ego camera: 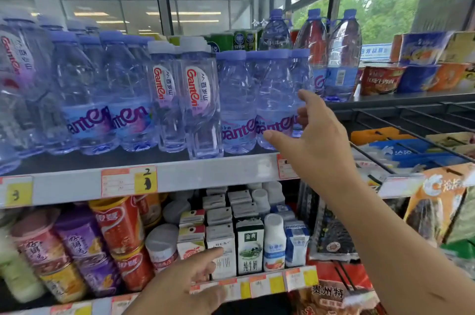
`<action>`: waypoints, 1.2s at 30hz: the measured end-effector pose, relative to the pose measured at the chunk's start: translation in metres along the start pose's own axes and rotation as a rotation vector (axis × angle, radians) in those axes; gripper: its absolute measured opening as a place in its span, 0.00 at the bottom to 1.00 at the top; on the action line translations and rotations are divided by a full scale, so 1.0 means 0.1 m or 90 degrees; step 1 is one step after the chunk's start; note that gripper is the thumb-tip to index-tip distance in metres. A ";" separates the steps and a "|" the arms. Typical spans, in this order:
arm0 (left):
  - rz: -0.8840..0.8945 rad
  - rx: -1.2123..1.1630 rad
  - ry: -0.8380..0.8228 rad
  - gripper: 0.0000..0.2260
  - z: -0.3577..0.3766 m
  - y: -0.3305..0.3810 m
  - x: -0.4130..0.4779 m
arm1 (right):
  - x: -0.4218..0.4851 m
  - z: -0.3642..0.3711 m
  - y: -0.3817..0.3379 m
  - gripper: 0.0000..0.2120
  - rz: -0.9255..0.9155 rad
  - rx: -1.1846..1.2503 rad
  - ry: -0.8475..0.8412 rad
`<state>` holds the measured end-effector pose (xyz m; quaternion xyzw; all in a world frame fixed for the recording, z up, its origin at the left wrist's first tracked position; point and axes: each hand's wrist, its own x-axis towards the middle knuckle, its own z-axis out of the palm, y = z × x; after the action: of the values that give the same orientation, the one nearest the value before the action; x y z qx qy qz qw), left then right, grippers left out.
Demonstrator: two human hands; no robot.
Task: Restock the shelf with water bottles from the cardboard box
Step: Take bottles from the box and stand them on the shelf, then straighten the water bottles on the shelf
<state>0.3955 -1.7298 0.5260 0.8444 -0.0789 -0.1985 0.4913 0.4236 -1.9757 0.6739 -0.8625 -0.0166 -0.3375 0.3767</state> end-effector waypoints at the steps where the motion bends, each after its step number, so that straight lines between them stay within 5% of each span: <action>1: 0.007 0.001 0.011 0.29 0.02 -0.03 -0.13 | -0.15 0.03 -0.01 0.35 -0.029 0.024 0.031; 4: -0.006 0.023 0.020 0.24 0.15 -0.20 -0.39 | -0.77 0.18 0.00 0.21 -0.096 0.122 0.081; 7: -0.033 0.047 -0.002 0.24 0.30 -0.51 -0.57 | -1.58 0.48 0.02 0.13 -0.073 0.143 -0.016; 13: -0.076 -0.018 -0.041 0.27 0.66 -1.74 -0.92 | -3.26 1.24 0.30 0.10 0.164 0.104 -0.241; 21: -0.231 -0.018 -0.098 0.24 1.22 -3.52 -1.36 | -5.10 2.13 1.02 0.07 0.309 -0.023 -0.354; 25: -0.304 0.024 -0.083 0.24 1.58 -4.41 -1.37 | -5.94 2.64 1.74 0.09 0.412 -0.129 -0.475; 29: -0.358 0.083 -0.074 0.24 2.05 -5.23 -1.26 | -6.80 3.14 2.51 0.21 0.488 -0.187 -0.605; 32: -0.383 0.131 -0.070 0.24 2.34 -5.80 -1.13 | -7.28 3.50 2.97 0.31 0.532 -0.207 -0.640; 36: -0.405 0.147 -0.057 0.23 2.55 -6.37 -1.04 | -7.70 3.88 3.32 0.28 0.562 -0.177 -0.621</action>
<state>0.1562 -1.5777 -0.1073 0.8674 0.1450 -0.3681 0.3018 0.1442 -1.7826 -0.1854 -0.8825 0.2127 0.2778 0.3144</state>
